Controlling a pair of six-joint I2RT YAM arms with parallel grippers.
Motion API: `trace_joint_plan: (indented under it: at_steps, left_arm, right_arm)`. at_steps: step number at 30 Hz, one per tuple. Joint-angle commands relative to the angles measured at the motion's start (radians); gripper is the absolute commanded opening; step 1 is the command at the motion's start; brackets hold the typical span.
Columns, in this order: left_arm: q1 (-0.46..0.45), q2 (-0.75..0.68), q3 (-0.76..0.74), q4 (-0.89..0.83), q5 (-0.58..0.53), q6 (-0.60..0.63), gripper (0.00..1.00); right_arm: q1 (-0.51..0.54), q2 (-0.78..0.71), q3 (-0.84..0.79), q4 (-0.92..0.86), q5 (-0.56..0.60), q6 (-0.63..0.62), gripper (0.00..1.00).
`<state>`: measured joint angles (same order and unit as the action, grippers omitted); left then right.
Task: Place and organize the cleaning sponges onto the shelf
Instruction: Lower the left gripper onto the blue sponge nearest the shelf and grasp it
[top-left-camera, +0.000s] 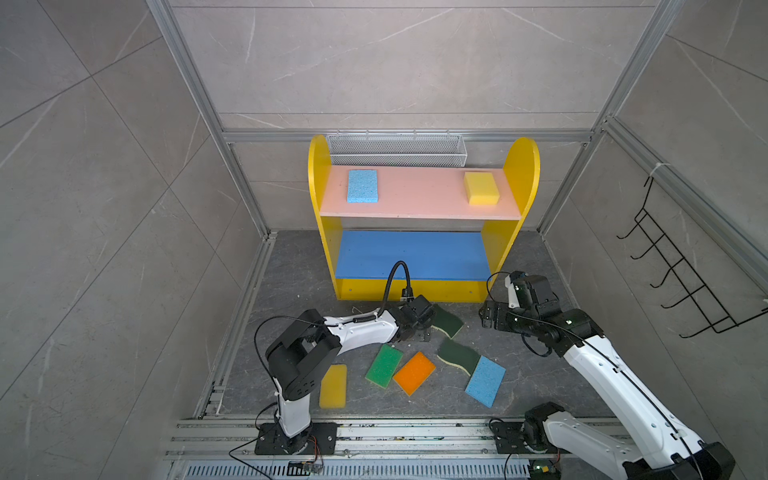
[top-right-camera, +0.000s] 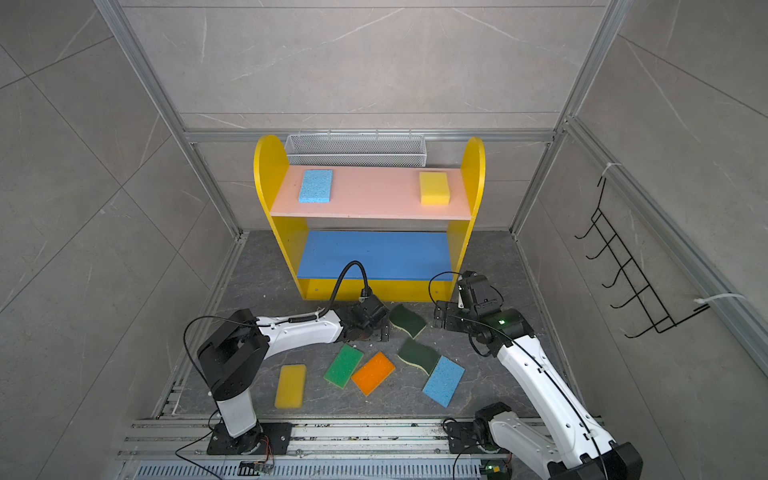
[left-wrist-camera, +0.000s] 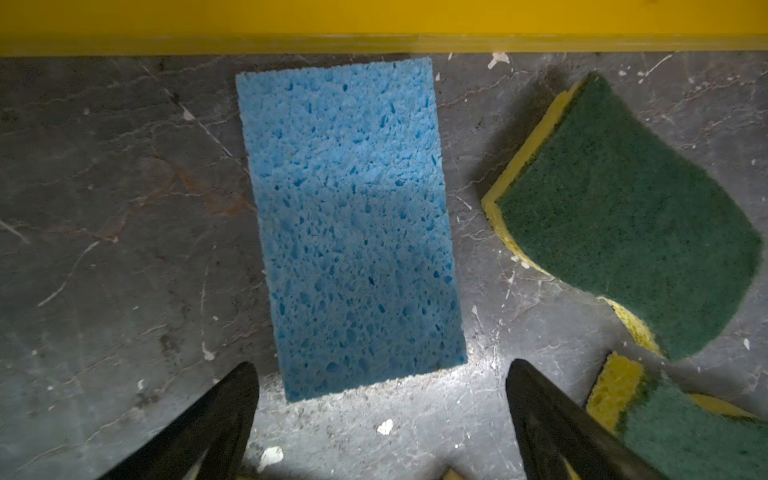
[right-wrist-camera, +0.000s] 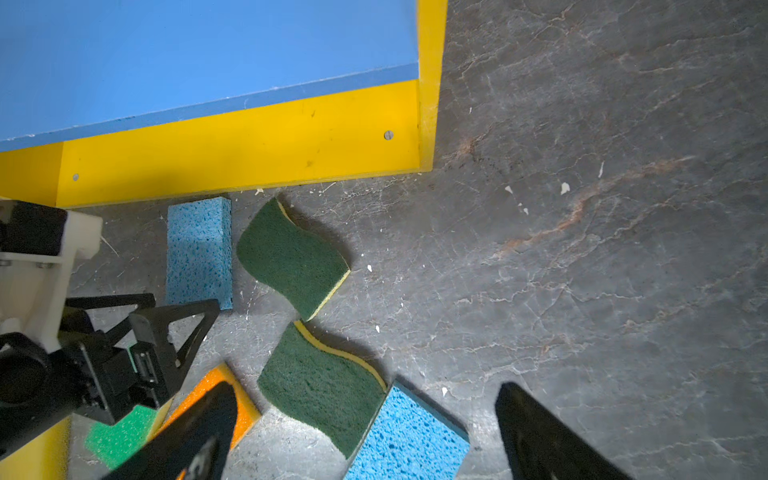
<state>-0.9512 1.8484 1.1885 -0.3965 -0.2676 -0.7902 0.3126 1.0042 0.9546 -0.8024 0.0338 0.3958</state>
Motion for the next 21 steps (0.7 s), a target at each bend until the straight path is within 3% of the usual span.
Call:
trace_joint_plan:
  at_steps: [1,21]
  left_arm:
    - [0.003,0.029,0.052,-0.019,-0.008,-0.022,0.97]
    - [0.024,0.134,0.081,-0.056,0.014,-0.041,0.96]
  right_arm:
    - [-0.017,-0.017,-0.011,0.01,-0.028,-0.021,1.0]
    - [-0.068,-0.038,-0.016,-0.006,-0.055,-0.04,0.99]
